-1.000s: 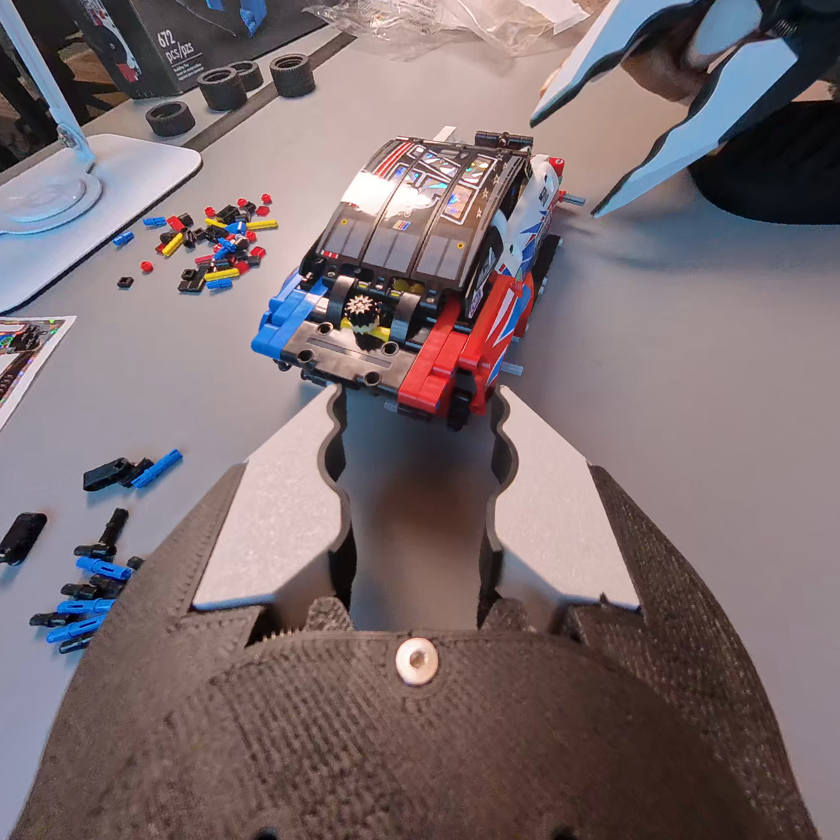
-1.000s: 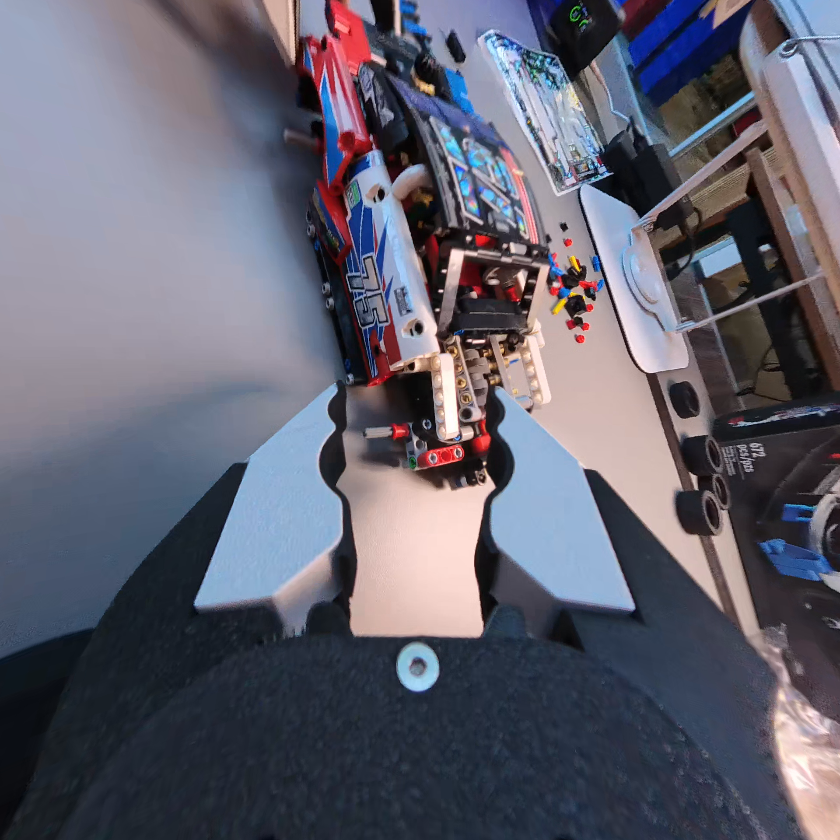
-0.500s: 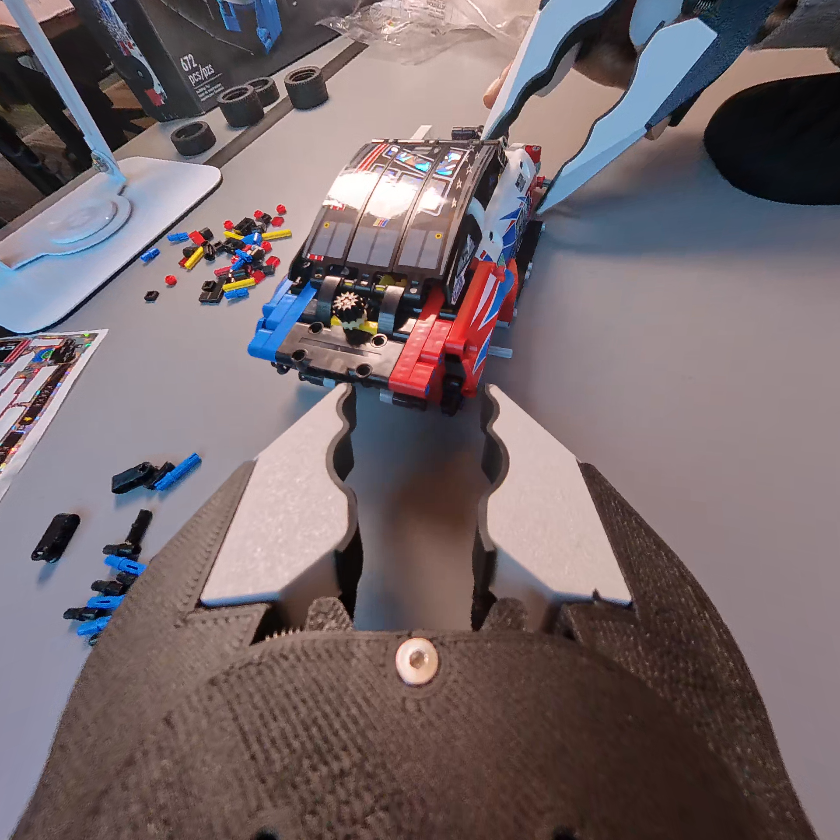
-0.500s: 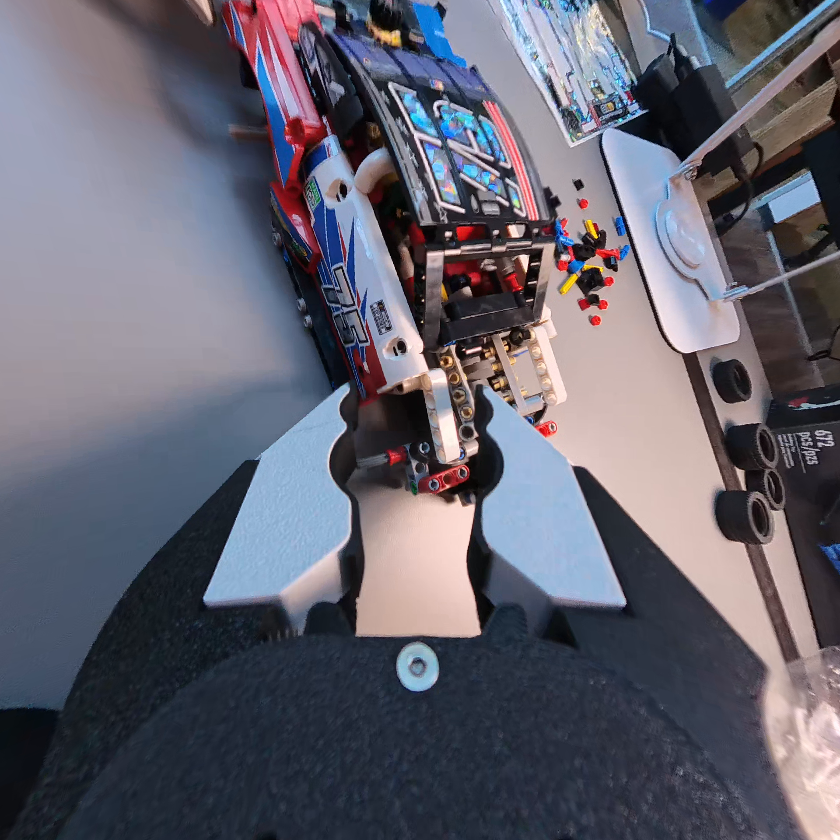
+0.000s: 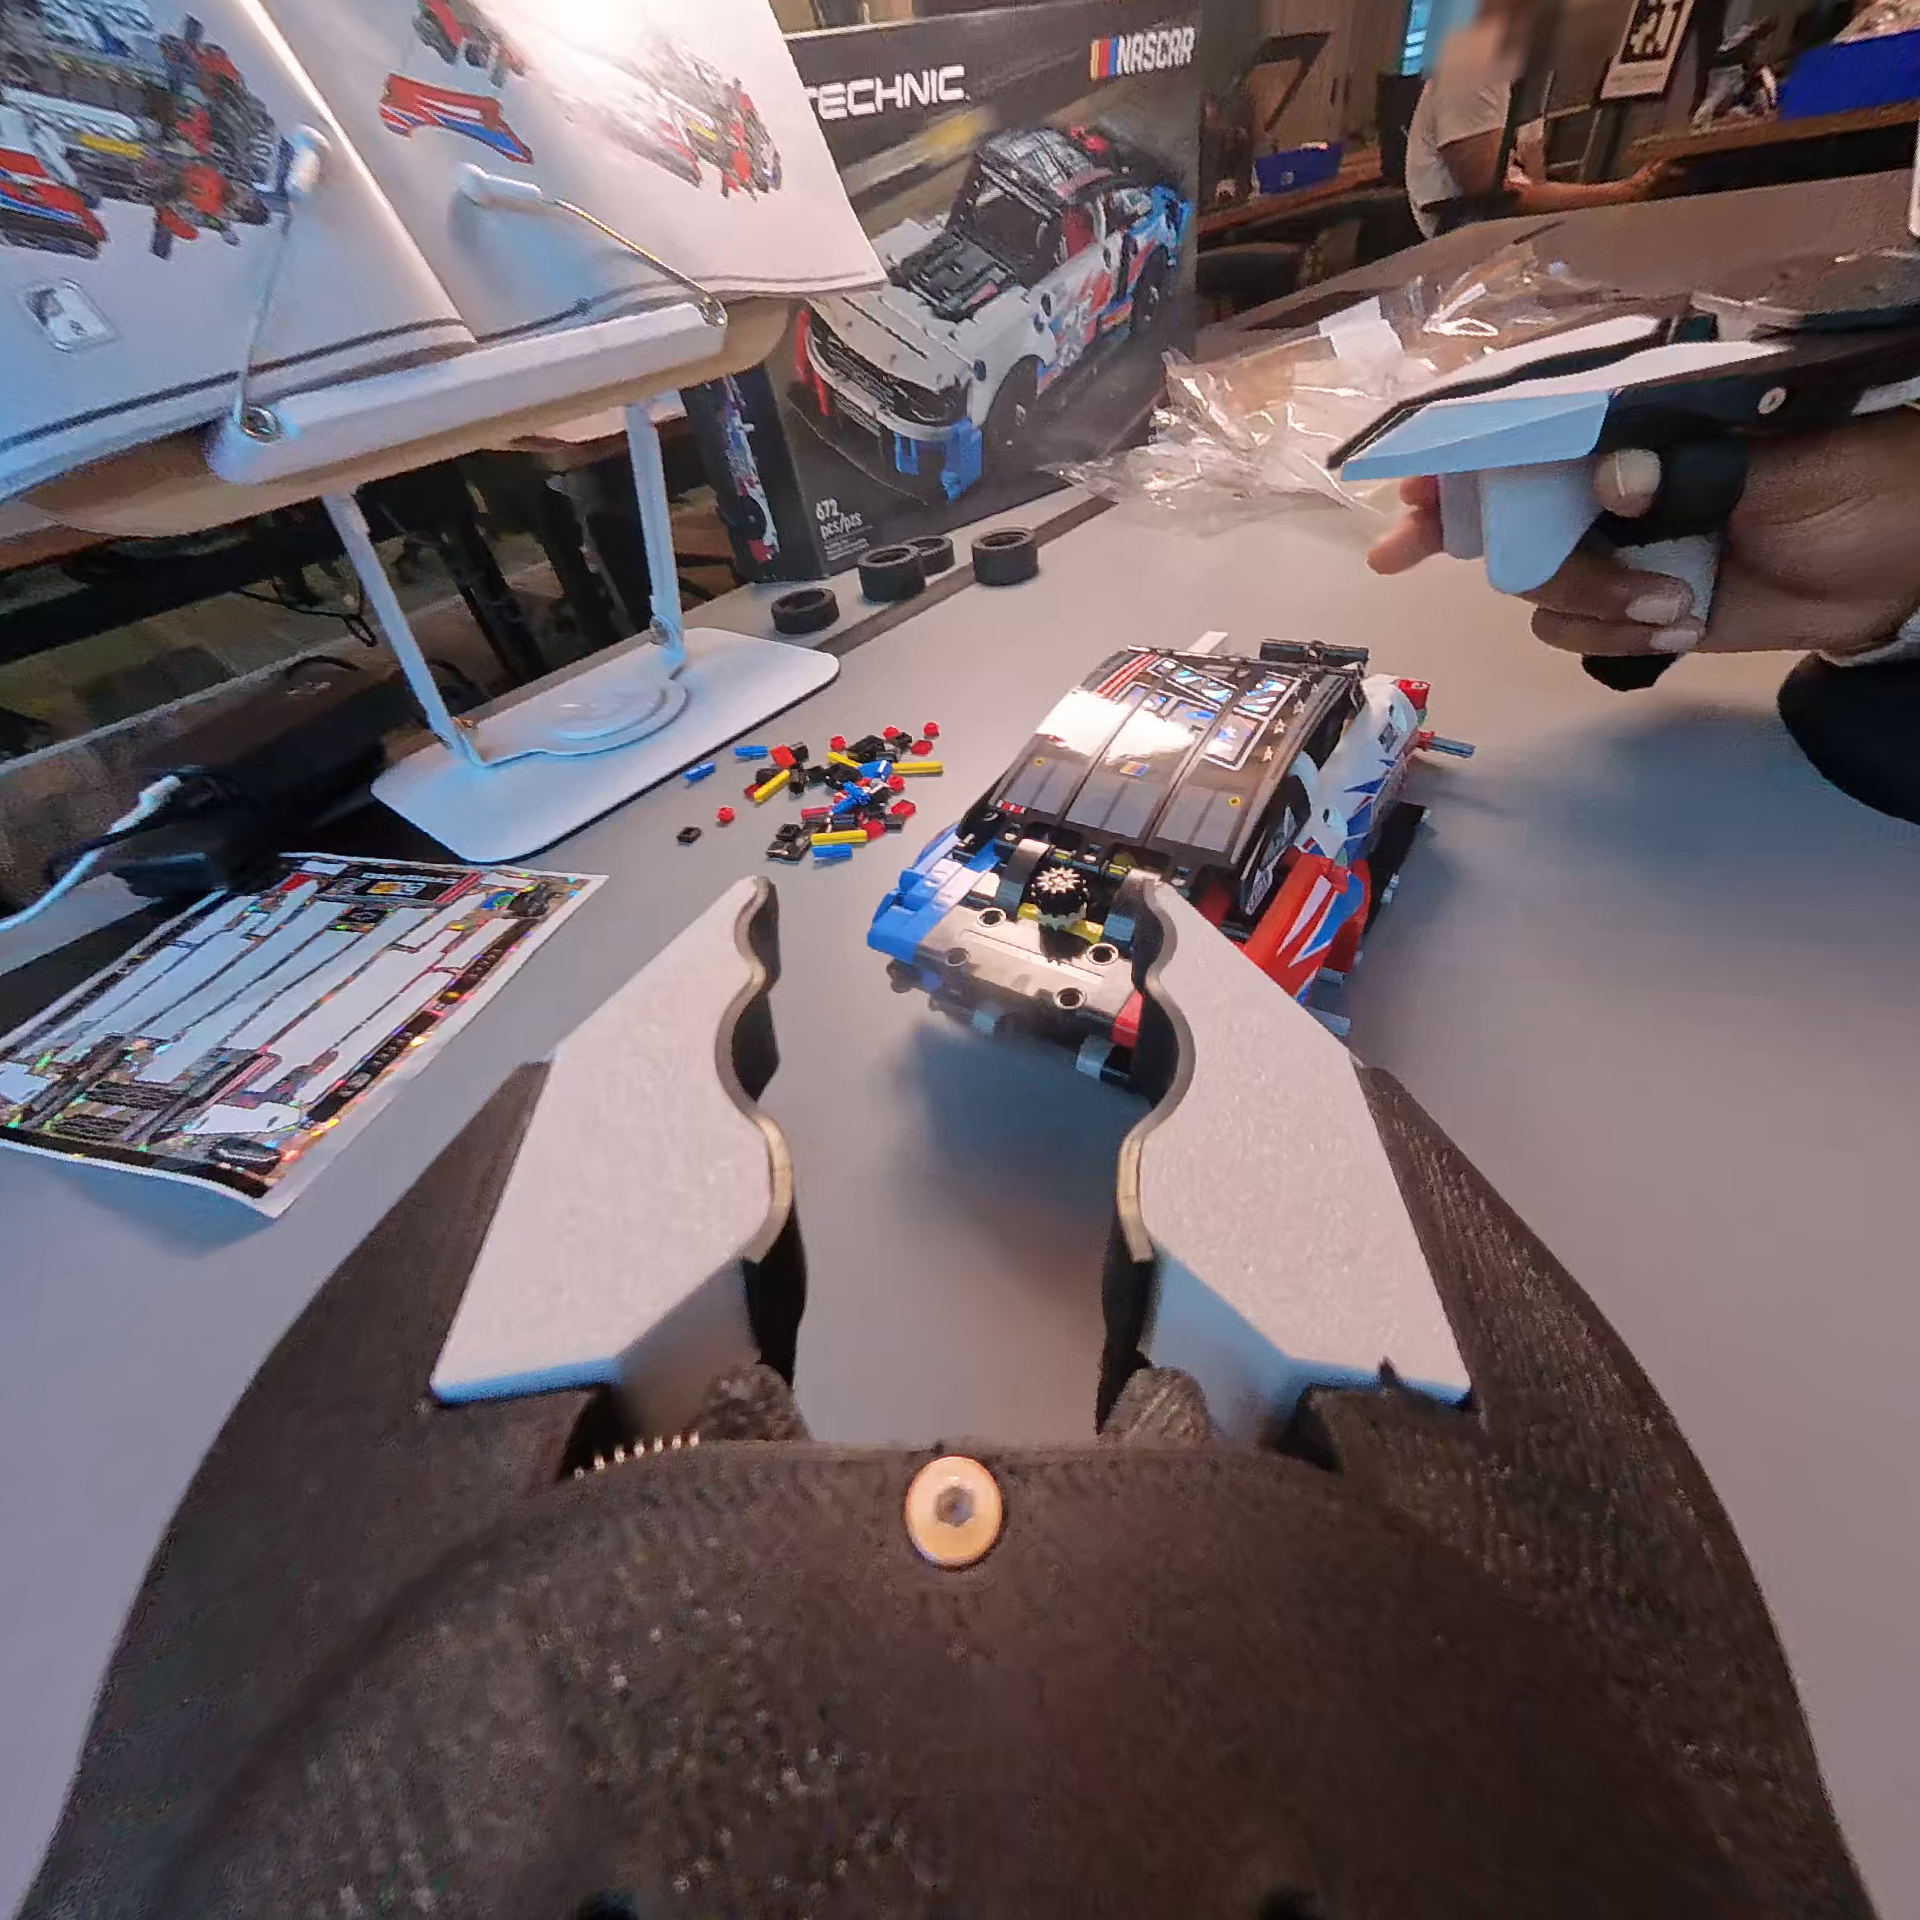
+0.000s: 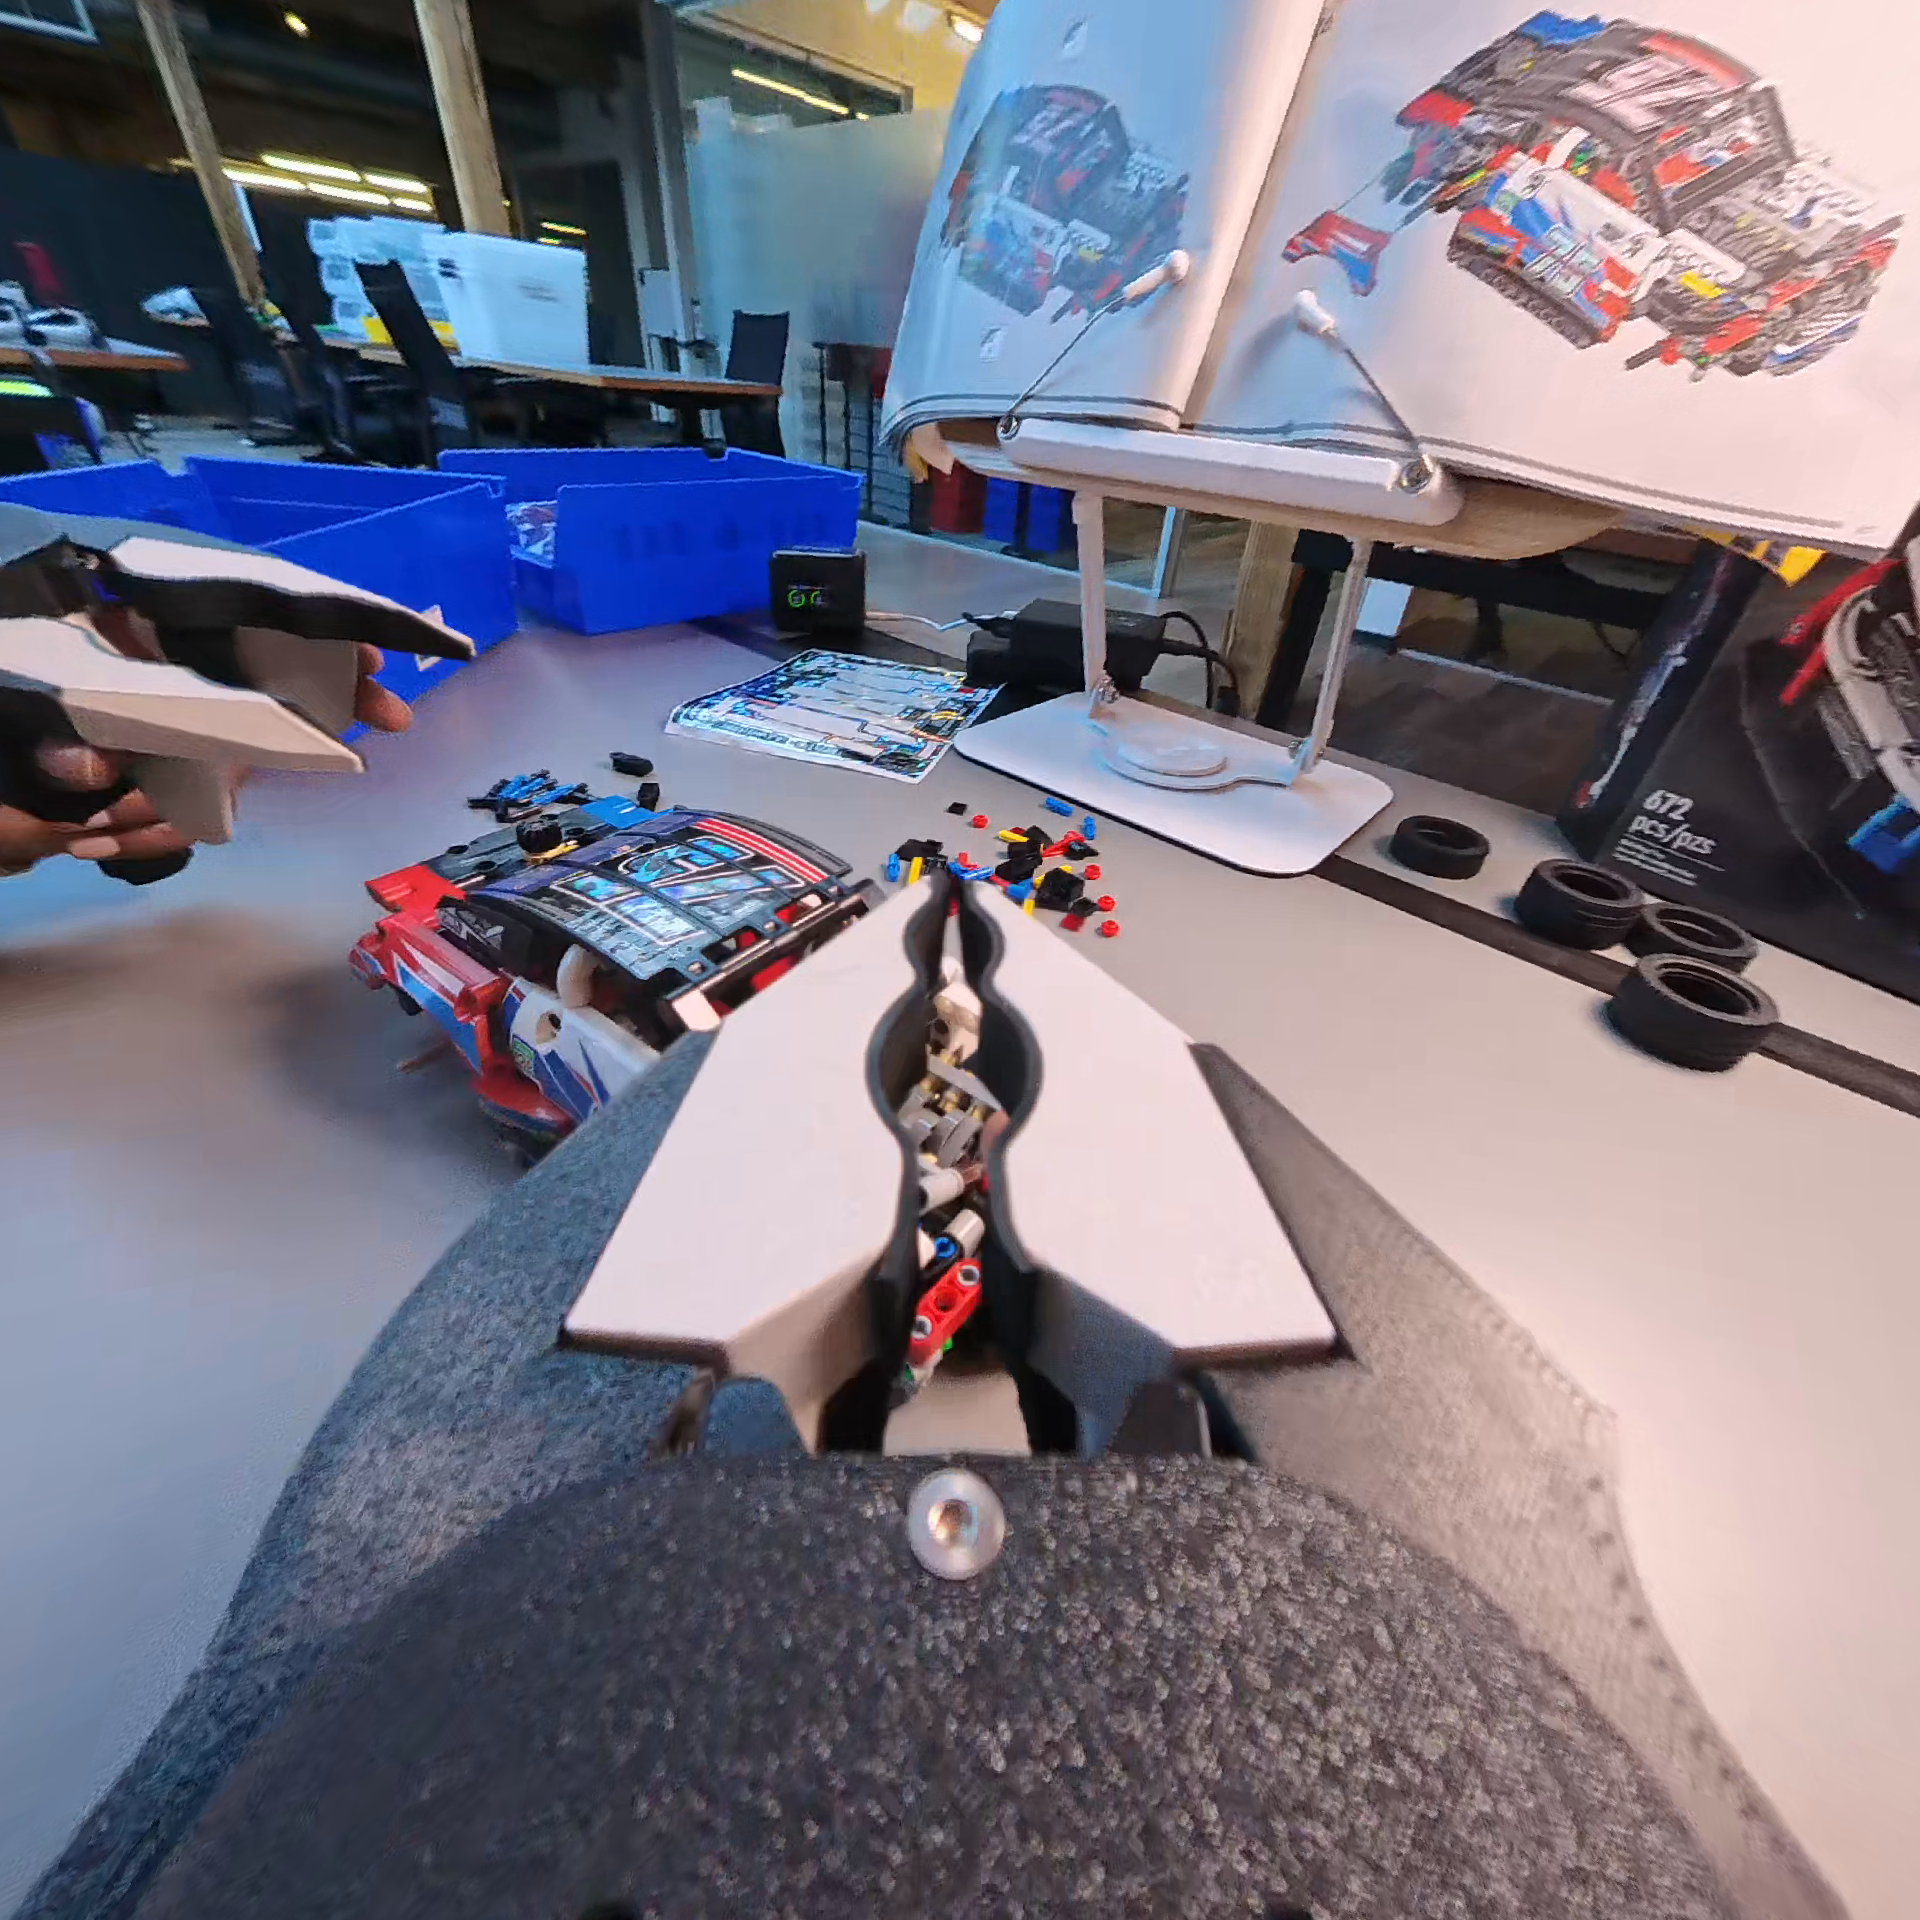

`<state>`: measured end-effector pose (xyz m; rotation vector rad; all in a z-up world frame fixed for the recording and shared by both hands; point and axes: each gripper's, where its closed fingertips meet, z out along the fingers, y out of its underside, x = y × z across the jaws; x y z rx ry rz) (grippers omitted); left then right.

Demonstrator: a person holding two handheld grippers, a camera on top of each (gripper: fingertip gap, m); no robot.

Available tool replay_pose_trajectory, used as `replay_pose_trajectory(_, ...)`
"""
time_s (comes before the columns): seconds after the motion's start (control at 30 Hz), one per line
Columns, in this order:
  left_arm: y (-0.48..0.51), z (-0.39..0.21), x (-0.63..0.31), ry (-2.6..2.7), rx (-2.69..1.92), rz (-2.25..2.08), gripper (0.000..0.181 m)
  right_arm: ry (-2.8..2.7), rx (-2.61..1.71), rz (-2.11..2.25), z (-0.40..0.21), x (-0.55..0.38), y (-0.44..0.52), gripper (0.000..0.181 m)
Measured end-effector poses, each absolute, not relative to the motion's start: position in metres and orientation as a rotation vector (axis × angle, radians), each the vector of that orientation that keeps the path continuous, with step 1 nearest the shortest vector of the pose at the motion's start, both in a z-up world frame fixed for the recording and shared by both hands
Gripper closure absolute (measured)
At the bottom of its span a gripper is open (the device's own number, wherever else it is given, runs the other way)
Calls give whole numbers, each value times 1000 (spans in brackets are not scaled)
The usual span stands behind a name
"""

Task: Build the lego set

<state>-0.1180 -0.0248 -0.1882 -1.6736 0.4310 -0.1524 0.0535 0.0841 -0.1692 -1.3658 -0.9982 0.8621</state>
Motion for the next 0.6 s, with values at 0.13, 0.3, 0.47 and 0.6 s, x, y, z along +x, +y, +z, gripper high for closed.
replay_pose_trajectory(0.13, -24, -179, -130, 380, -1637, -105, 114, -945, -1369, 820, -165, 62, 92, 181)
replay_pose_trajectory(0.3, -24, -172, -138, 334, -1607, -85, 119, -928, -1355, 755, -162, 66, 99, 167)
replay_pose_trajectory(0.47, -28, -159, -151, 279, -1542, -34, 168, -918, -1334, 721, -158, 67, 105, 161)
replay_pose_trajectory(0.6, -24, -149, -154, 256, -1530, -8, 181, -1011, -1279, 637, -142, 47, 126, 165)
